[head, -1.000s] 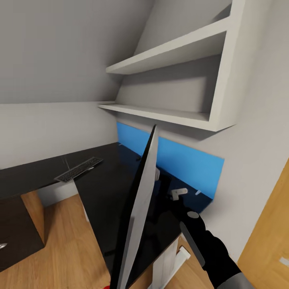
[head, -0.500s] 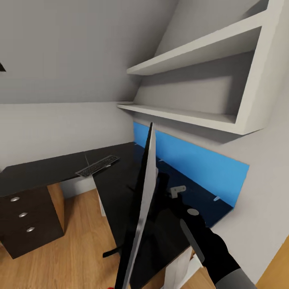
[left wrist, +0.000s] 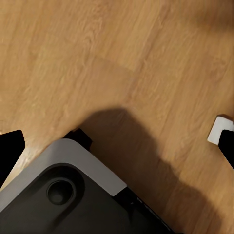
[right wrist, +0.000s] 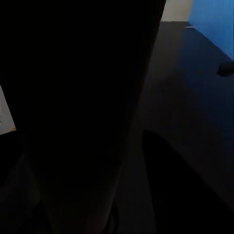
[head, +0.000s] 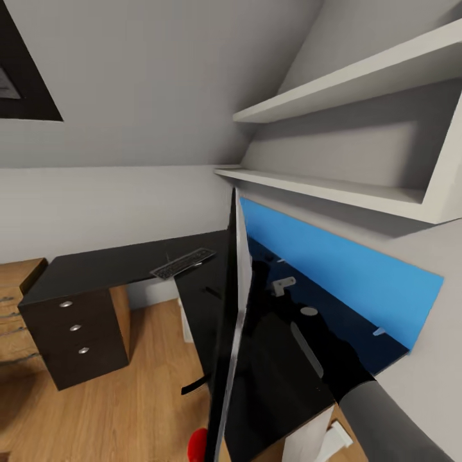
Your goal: In the bedroom, organize the workspace by keeping the computer under the desk, ensuring the monitor is on the desk, placing the keyboard on the desk next to the monitor, placing the mouse on the desk next to the keyboard, moving the folder from the swivel chair onto the desk next to the mouse, stacking the notebook on top of the folder with the pen on top of the notebook, and positioning the swivel chair next to the desk.
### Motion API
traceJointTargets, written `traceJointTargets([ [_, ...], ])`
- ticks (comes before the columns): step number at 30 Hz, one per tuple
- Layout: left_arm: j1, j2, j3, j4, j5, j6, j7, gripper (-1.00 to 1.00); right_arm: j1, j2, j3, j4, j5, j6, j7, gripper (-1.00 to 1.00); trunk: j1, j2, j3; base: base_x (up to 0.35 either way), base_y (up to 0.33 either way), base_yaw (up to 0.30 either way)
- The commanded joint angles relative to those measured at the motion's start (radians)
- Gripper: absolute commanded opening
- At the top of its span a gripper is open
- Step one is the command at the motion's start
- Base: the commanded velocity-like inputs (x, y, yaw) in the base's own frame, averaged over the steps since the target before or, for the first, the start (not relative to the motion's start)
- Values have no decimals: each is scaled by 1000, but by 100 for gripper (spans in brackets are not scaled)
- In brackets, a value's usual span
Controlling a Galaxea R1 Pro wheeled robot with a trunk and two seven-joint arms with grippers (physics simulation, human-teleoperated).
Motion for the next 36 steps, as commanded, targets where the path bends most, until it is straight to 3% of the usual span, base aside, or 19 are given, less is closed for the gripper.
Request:
traceJointTargets([
  [1, 0, 1, 0, -3, 7, 4, 7, 100, -14, -3, 2, 13, -9, 4, 11, -100, 0, -1, 0, 0, 0, 251],
  [8, 0, 1, -1, -4, 6, 4, 7, 100, -78, -5, 2, 112, 57, -46, 41, -100, 0, -1, 6, 0, 0, 233],
  [13, 0, 1, -1, -5, 5, 4, 7, 100, -115, -6, 2, 196, 77, -110, 98, -100, 0, -1, 7, 0, 0, 101],
  [15, 0, 1, -1, -5, 5, 4, 7, 100, -133, -11, 1, 241, 79, -150, 150, -100, 0, -1, 8, 0, 0, 36],
  [20, 0, 0, 0, -5, 5, 4, 7, 100, -156, -36, -4, 299, 79, -223, 205, -100, 0, -1, 8, 0, 0, 17],
  [27, 0, 0, -1, -5, 5, 4, 7, 100, -198, -68, -8, 393, 74, -279, 298, -100, 0, -1, 8, 0, 0, 4],
  [36, 0, -1, -1, -8, 5, 3, 7, 100, -217, -74, -10, 443, 72, -337, 341, -100, 0, -1, 8, 3, -20, 0],
])
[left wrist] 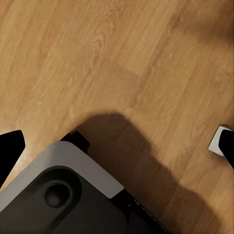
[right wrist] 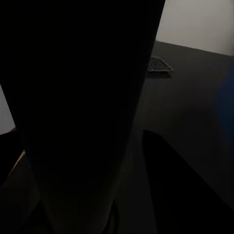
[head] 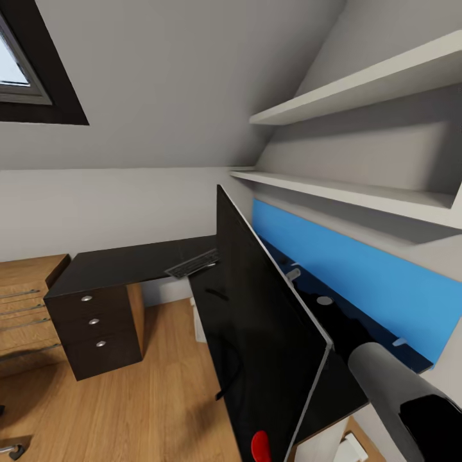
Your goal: In the bedroom, organize the workspace by keeping the computer under the desk, ensuring the monitor is on the desk, placing the keyboard on the desk next to the monitor, placing the mouse on the desk next to the keyboard, moving the folder from the swivel chair onto the desk next to the mouse, stacking the notebook on top of the folder with the pen on top of the notebook, and positioning the swivel chair next to the desk.
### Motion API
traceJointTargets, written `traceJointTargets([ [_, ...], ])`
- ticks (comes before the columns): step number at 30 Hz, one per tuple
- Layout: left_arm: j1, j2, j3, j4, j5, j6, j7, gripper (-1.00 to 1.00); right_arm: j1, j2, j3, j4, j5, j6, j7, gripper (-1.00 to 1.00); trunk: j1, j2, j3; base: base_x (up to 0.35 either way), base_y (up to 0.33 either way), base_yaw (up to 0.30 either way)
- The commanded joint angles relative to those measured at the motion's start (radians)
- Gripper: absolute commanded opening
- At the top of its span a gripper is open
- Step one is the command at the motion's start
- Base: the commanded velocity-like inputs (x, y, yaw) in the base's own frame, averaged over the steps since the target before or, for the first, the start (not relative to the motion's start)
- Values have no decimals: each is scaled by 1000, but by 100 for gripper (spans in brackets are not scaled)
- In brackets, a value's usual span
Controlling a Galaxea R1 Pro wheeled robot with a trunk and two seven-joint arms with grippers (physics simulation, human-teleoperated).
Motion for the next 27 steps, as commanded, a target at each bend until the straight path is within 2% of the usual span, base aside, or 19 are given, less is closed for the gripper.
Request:
traceJointTargets([
  [1, 0, 0, -1, -4, 6, 4, 7, 100, -2, -1, 1, -1, -17, 4, -1, -100, 0, -1, -1, 48, -133, 0],
  [13, 0, 0, -1, -6, 5, 5, 7, 100, -2, 1, 0, 4, -16, 4, 3, -100, 0, -1, -1, 134, -256, 0],
  [18, 0, 1, 0, -7, 6, 5, 8, 100, 0, 7, 0, 4, -13, 10, 0, -100, 0, -1, -1, -19, -315, 0],
  [20, -11, 13, 1, -18, -4, 7, 12, 100, 12, 12, -10, 18, 2, 19, 13, -100, 0, -1, -1, 0, 0, 0],
  [27, -13, 14, 2, -20, -2, 6, 11, 100, 32, 12, -9, 28, 59, 46, 12, -100, 0, -1, -1, 0, 0, 0],
])
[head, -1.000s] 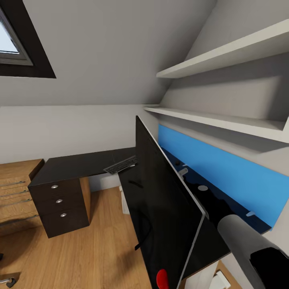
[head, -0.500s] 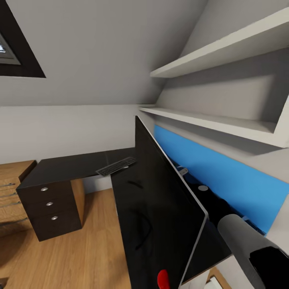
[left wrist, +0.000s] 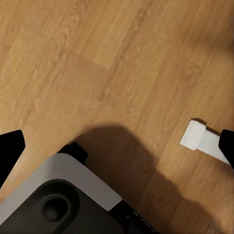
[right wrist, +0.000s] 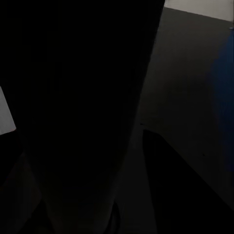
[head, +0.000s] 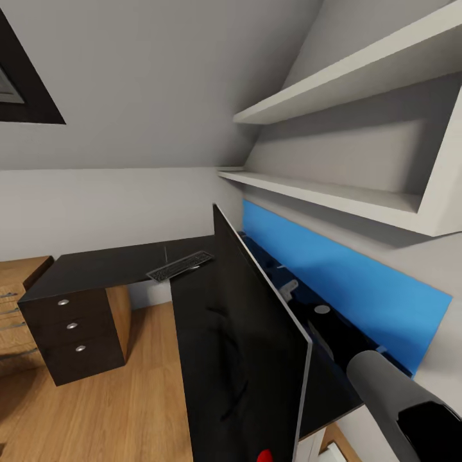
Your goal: In the bedroom, organize the workspace by keeping the computer under the desk, ensuring the monitor is on the desk, placing the keyboard on the desk next to the monitor, placing the mouse on the desk next to the keyboard, moving the folder from the swivel chair onto the desk next to the mouse, stacking the notebook on top of the folder with the pen on top of the notebook, and positioning the swivel chair next to the desk.
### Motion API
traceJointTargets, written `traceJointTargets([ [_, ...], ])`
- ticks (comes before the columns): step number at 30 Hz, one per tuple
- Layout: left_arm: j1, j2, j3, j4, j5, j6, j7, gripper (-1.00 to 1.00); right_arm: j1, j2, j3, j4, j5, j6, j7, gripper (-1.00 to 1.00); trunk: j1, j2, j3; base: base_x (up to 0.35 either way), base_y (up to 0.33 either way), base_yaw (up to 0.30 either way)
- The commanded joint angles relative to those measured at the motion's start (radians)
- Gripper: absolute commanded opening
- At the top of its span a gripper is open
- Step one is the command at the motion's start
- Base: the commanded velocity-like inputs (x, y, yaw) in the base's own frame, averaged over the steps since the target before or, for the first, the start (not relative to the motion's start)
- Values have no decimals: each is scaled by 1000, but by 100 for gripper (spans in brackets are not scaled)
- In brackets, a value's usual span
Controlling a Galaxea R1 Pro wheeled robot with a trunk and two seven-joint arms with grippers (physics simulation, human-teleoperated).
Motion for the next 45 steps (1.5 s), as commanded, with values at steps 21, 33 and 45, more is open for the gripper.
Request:
traceJointTargets([
  [21, 3, 1, 0, 0, 8, 3, 5, 100, -4, -1, -2, -7, 86, 1, 0, -100, 0, -1, -1, 0, 0, 0],
  [33, 24, 11, 1, -4, 14, -6, -2, 100, 12, -1, -2, -9, 125, 20, -11, -100, 0, -1, -1, 0, 0, 0],
  [45, 25, 11, 1, -5, 14, -6, -2, 100, 13, -1, -2, -9, -74, 22, -12, -100, 0, -1, -1, 0, 0, 0],
])
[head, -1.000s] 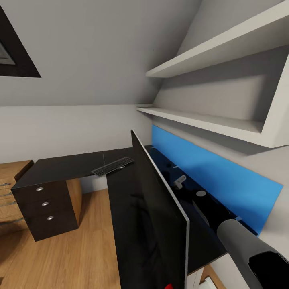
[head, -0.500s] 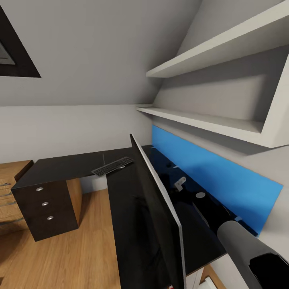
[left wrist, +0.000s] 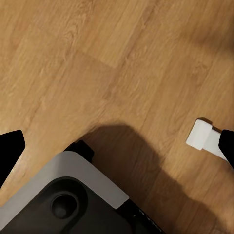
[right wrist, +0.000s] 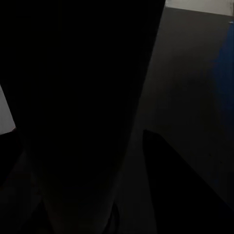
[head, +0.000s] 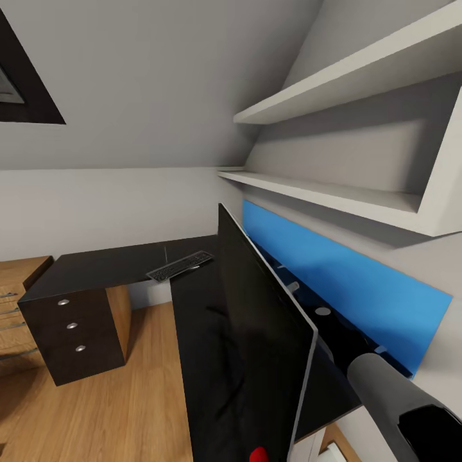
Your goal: In the bedroom, organize the workspace by keeping the computer under the desk, ensuring the monitor is on the desk, placing the keyboard on the desk next to the monitor, placing the mouse on the desk next to the keyboard, moving the folder from the swivel chair onto the desk next to the mouse, stacking the notebook on top of the folder with the pen on top of the notebook, and positioning the swivel chair next to the desk.
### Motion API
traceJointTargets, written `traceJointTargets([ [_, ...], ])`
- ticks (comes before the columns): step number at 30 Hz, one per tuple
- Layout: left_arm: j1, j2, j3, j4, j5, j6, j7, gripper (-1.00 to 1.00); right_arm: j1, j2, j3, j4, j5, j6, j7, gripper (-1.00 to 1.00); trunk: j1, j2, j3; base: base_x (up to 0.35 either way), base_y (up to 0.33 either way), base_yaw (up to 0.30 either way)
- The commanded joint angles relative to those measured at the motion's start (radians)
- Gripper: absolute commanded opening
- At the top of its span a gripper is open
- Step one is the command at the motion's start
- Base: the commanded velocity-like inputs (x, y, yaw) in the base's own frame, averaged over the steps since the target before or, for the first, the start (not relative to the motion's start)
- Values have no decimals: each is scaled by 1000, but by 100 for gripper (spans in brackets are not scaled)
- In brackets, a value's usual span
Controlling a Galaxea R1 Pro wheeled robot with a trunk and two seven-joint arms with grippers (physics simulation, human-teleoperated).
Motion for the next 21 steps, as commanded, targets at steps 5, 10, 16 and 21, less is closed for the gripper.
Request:
traceJointTargets([
  [5, 0, -1, -1, -3, 6, 4, 7, 100, -1, -1, -1, -2, -10, 10, 1, -100, 0, -1, -1, 0, -22, 0],
  [10, 0, -1, -1, -3, 6, 4, 8, 100, -1, -1, -1, -2, -10, 10, 1, -100, 0, -1, -1, 0, -180, 0],
  [16, 0, 0, -1, -3, 6, 4, 8, 100, 0, -1, -1, -3, -10, 9, 1, -100, 0, -1, -1, 0, -224, 0],
  [21, 0, 0, -1, -3, 6, 5, 7, 100, 2, -2, -1, -8, -10, 8, 1, -100, 0, -1, -1, 0, -66, 0],
])
